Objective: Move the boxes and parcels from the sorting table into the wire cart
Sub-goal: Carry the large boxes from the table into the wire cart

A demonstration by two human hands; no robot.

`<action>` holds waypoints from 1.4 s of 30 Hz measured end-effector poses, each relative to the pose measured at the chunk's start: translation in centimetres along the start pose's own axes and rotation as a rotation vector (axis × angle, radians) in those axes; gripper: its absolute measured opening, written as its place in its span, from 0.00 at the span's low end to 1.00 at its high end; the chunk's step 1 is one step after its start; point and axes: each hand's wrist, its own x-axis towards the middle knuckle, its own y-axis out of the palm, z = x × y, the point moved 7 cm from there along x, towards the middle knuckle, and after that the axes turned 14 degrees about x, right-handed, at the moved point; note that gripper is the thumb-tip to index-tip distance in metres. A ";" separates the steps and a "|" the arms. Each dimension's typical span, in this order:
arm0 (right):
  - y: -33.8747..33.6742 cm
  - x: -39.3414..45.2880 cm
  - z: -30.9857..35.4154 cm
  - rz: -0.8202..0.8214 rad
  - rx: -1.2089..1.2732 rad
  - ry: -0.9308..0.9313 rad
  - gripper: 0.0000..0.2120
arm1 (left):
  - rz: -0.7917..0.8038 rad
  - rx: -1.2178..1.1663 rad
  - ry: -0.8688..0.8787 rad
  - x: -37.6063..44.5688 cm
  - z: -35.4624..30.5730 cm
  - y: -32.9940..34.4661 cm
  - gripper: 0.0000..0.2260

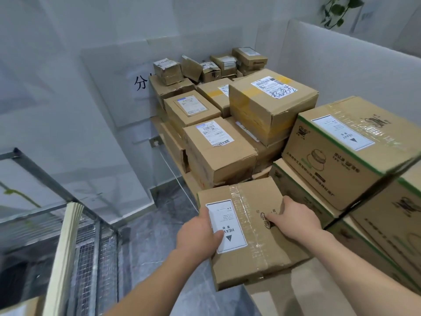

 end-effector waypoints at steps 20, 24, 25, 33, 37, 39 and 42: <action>13.4 -10.8 16.1 0.115 0.289 -0.038 0.28 | 0.050 -0.346 -0.393 -7.7 24.6 -0.8 0.24; 15.3 -11.5 24.2 0.153 0.305 -0.158 0.21 | -0.062 -0.372 -0.491 -9.5 31.7 -3.8 0.25; 15.7 -11.6 26.2 0.154 0.306 -0.184 0.21 | -0.090 -0.377 -0.512 -9.9 33.4 -4.5 0.26; 19.6 -12.3 40.9 0.260 0.315 -0.399 0.23 | -0.252 -0.423 -0.717 -13.5 44.3 -9.2 0.27; 22.2 -11.7 47.6 0.353 0.294 -0.506 0.23 | -0.291 -0.421 -0.842 -14.6 48.8 -10.6 0.25; 23.7 -11.3 50.7 0.407 0.282 -0.555 0.21 | -0.295 -0.405 -0.910 -14.9 50.7 -11.1 0.24; 25.9 -10.4 55.1 0.479 0.252 -0.629 0.20 | -0.306 -0.401 -1.025 -15.3 53.2 -11.7 0.25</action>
